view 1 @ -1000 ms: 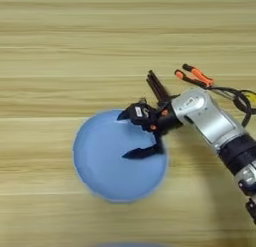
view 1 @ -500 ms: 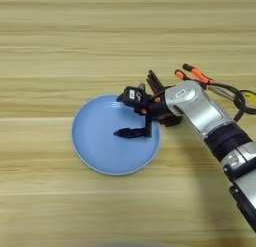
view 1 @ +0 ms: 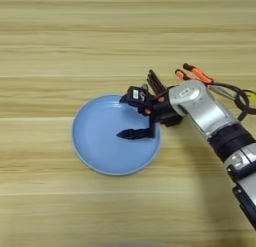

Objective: Move the objects on the table

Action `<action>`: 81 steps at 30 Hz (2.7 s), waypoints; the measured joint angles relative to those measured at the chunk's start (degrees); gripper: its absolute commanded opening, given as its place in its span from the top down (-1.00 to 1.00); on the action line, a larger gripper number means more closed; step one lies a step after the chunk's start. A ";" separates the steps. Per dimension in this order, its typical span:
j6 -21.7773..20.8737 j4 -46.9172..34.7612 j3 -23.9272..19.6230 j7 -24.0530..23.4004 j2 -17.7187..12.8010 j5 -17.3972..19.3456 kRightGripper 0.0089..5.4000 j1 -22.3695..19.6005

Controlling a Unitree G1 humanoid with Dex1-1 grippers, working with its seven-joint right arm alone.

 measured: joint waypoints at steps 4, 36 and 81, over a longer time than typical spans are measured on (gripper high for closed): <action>2.02 -1.38 -3.75 1.71 -0.62 2.93 -0.99 -0.22; 0.34 29.78 -29.50 -28.72 -2.83 10.90 -0.99 -14.41; 0.77 45.58 -29.76 -41.66 -5.78 2.53 -0.99 -14.83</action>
